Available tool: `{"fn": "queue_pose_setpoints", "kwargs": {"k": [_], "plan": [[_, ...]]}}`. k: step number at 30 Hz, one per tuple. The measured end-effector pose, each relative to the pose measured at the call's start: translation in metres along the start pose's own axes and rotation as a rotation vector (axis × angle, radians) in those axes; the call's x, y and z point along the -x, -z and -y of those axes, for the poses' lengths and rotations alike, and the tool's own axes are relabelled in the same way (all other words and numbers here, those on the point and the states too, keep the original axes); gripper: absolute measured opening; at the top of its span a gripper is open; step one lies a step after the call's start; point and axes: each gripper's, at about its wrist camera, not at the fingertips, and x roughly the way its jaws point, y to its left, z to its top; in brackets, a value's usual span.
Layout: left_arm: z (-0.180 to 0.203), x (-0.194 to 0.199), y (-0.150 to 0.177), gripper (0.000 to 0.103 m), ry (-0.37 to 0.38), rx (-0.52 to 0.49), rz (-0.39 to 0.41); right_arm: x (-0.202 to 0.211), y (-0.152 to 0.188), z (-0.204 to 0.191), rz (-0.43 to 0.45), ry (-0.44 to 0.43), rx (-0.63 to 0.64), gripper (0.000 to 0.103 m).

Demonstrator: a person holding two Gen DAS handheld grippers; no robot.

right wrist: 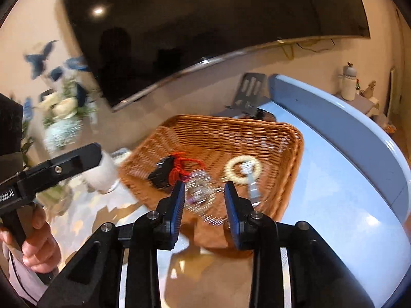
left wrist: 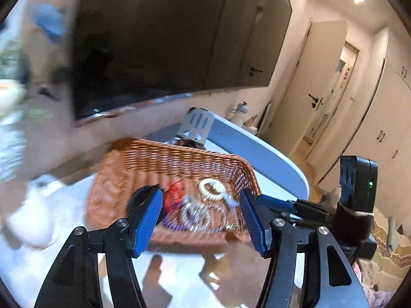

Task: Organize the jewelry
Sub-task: 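Carry both held items into the wicker basket and open both tools, then move both open tools back over the remaining jewelry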

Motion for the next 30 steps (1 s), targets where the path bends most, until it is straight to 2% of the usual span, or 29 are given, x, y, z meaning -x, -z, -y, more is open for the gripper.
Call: {"fn": "queue_pose_setpoints", "kwargs": {"k": [6, 10, 13, 16, 18, 20, 21, 22, 24, 30], "plan": [[-0.014, 0.115, 0.027, 0.064, -0.019, 0.03, 0.078, 0.025, 0.032, -0.058, -0.02, -0.106, 0.07, 0.037], [-0.02, 0.184, 0.061, 0.064, -0.127, 0.049, 0.134, 0.023, 0.065, -0.095, -0.071, -0.182, 0.086, 0.037], [-0.032, 0.214, 0.093, 0.064, -0.185, 0.073, 0.146, 0.009, 0.094, -0.12, -0.123, -0.221, 0.09, 0.037], [-0.053, 0.225, 0.131, 0.064, -0.262, 0.121, 0.133, -0.003, 0.121, -0.137, -0.163, -0.24, 0.109, 0.037], [-0.07, 0.224, 0.151, 0.064, -0.279, 0.169, 0.116, -0.01, 0.134, -0.143, -0.166, -0.239, 0.131, 0.037], [-0.091, 0.217, 0.175, 0.064, -0.292, 0.228, 0.097, -0.011, 0.146, -0.147, -0.132, -0.215, 0.17, 0.037], [-0.098, 0.213, 0.182, 0.064, -0.296, 0.241, 0.084, -0.011, 0.152, -0.151, -0.108, -0.169, 0.202, 0.037], [-0.107, 0.208, 0.191, 0.064, -0.301, 0.258, 0.066, -0.012, 0.153, -0.153, -0.111, -0.144, 0.217, 0.037], [-0.125, 0.194, 0.206, 0.064, -0.306, 0.286, 0.033, -0.009, 0.153, -0.154, -0.098, -0.165, 0.22, 0.037], [-0.16, 0.166, 0.23, 0.064, -0.317, 0.396, 0.015, -0.014, 0.153, -0.151, -0.119, -0.145, 0.219, 0.037]]}}
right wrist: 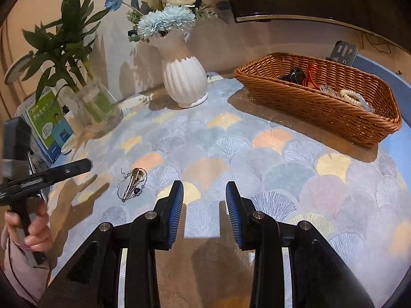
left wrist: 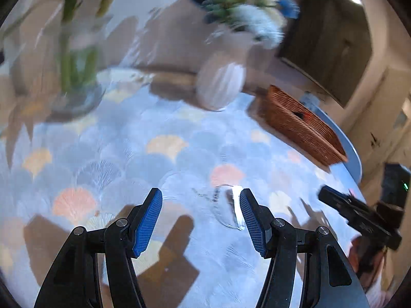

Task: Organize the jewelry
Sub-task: 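Move both open tools back over the remaining jewelry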

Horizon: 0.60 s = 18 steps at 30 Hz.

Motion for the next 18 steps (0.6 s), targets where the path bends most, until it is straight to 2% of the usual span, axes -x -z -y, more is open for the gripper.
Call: {"fn": "queue_pose_setpoints", "kwargs": {"k": [2, 6, 9, 13, 16, 18], "plan": [[-0.008, -0.006, 0.002, 0.064, 0.017, 0.024, -0.008, 0.0, 0.0, -0.004, -0.002, 0.006, 0.018, 0.037], [-0.011, -0.009, 0.007, 0.064, -0.015, 0.016, -0.013, -0.012, -0.002, -0.018, -0.08, 0.006, 0.067, 0.037], [-0.019, -0.015, 0.009, 0.064, -0.021, 0.051, -0.052, -0.024, -0.009, -0.031, -0.157, -0.071, 0.056, 0.037], [-0.026, -0.016, 0.01, 0.064, -0.019, 0.092, -0.05, -0.039, -0.023, -0.053, -0.222, -0.162, 0.054, 0.037], [-0.031, -0.014, 0.011, 0.064, -0.004, 0.118, -0.045, -0.047, -0.029, -0.067, -0.227, -0.132, 0.079, 0.036], [-0.032, -0.013, 0.011, 0.064, -0.007, 0.126, -0.038, -0.054, -0.032, -0.078, -0.231, -0.142, 0.104, 0.036]]}}
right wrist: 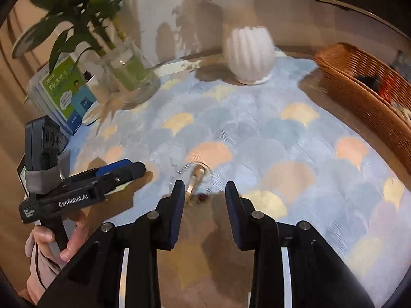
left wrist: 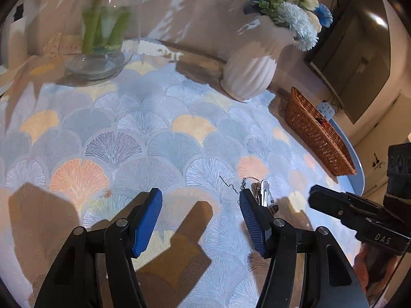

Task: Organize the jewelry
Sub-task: 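Move both open tools back over the remaining jewelry, then grasp the purple-heart necklace with left tool while right tool grasps silver hair clip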

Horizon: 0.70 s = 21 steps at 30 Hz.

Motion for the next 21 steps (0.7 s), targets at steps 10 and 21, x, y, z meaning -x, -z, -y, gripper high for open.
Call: {"fn": "queue_pose_setpoints", "kwargs": {"k": [10, 21], "plan": [[-0.012, 0.005, -0.001, 0.064, -0.005, 0.064, 0.022, -0.053, -0.015, -0.008, -0.114, -0.001, -0.06, 0.034], [-0.013, 0.006, -0.001, 0.064, 0.0, 0.068, 0.021, -0.064, -0.014, -0.028, -0.069, 0.094, 0.056, 0.017]]}}
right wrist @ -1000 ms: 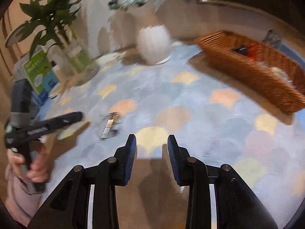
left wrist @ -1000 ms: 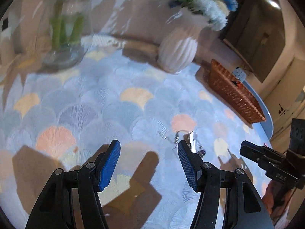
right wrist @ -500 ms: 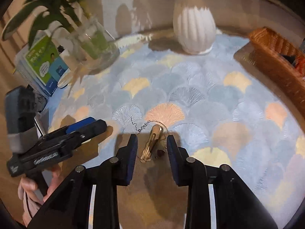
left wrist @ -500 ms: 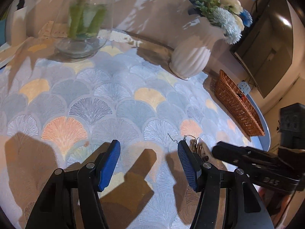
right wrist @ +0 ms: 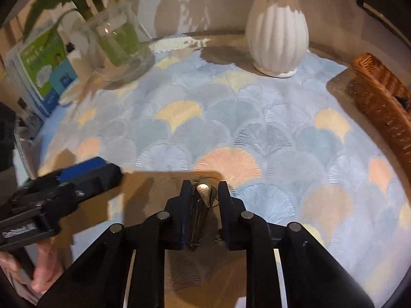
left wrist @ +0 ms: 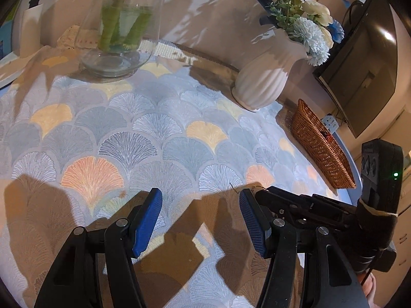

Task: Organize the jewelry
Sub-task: 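Grasp the purple-heart necklace with left tool while right tool grasps silver hair clip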

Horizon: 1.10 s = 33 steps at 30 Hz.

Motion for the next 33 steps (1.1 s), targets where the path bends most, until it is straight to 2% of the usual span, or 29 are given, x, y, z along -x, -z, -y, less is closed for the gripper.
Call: {"fn": "queue_pose_setpoints", "kwargs": {"k": [5, 8, 12, 15, 19, 21, 22, 26, 30, 33], "plan": [[0.006, -0.002, 0.002, 0.064, 0.029, -0.02, -0.015, 0.032, -0.004, 0.022, 0.101, -0.078, -0.088, 0.017], [0.02, -0.007, 0.007, 0.064, 0.062, -0.081, -0.045, 0.05, -0.002, 0.047, 0.126, -0.026, -0.141, 0.018], [0.045, -0.013, 0.016, 0.064, 0.059, -0.2, -0.075, 0.058, 0.013, 0.09, 0.086, 0.052, -0.21, 0.018], [0.063, -0.018, 0.023, 0.064, 0.077, -0.264, -0.111, 0.056, 0.021, 0.112, 0.049, 0.104, -0.21, 0.018], [0.102, -0.02, 0.035, 0.062, 0.05, -0.395, -0.118, 0.059, 0.029, 0.127, 0.035, 0.09, -0.206, 0.019], [0.117, -0.024, 0.04, 0.052, 0.057, -0.438, -0.128, 0.064, 0.035, 0.133, 0.05, 0.064, -0.223, 0.019], [0.126, -0.028, 0.044, 0.052, 0.038, -0.465, -0.131, 0.066, 0.038, 0.138, 0.055, 0.059, -0.239, 0.019], [0.135, -0.051, 0.047, 0.05, -0.028, -0.488, -0.165, 0.071, 0.047, 0.15, 0.054, 0.033, -0.286, 0.02], [0.141, -0.056, 0.049, 0.04, -0.077, -0.515, -0.132, 0.078, 0.054, 0.159, 0.058, 0.0, -0.322, 0.02], [0.141, -0.056, 0.05, 0.039, -0.087, -0.528, -0.117, 0.074, 0.052, 0.155, 0.053, -0.006, -0.315, 0.02]]}}
